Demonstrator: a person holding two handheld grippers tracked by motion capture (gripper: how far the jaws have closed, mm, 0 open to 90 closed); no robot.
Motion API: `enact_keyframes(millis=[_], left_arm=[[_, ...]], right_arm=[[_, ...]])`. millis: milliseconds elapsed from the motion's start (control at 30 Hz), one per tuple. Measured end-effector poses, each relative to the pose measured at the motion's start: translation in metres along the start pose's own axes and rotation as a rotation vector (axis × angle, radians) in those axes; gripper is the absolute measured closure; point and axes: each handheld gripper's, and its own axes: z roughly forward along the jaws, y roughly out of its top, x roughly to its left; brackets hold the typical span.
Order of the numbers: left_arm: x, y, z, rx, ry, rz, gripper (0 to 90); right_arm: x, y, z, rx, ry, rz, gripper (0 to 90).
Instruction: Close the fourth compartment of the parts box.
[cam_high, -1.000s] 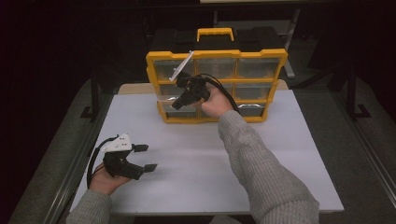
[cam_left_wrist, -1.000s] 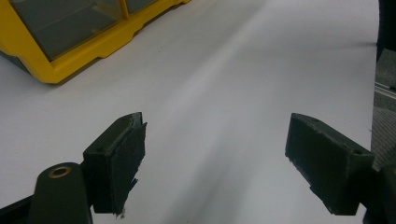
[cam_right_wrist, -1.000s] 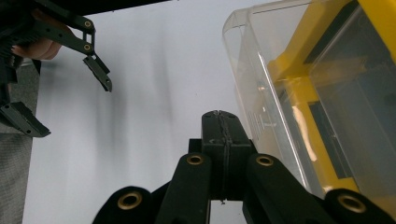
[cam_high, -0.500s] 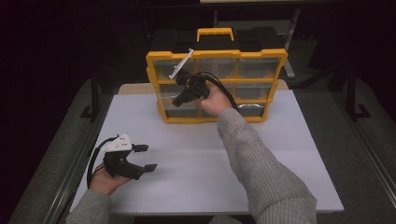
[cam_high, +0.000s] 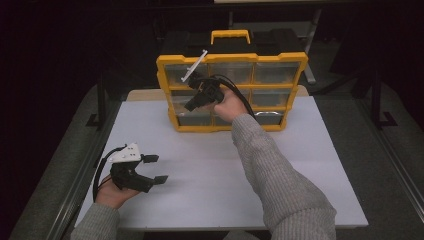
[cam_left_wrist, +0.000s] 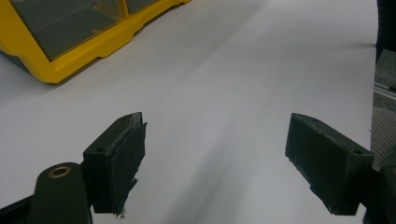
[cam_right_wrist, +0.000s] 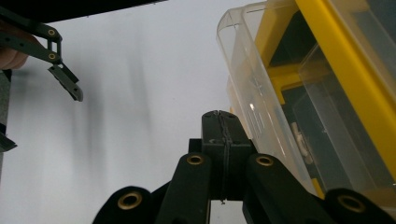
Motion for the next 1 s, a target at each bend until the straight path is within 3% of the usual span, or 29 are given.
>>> enact_keyframes(millis=[300,1000], left_arm=[[0.0,0.0,0.0,0.0,-0.003,-0.003,19.5],[0.0,-0.001,0.0,-0.004,-0.002,-0.015,19.5]], right_arm=[[-0.001,0.001,-0.004,0.0,-0.041,-0.011,89.0],[-0.009,-0.003,-0.009,-0.03,-0.107,0.02,89.0]])
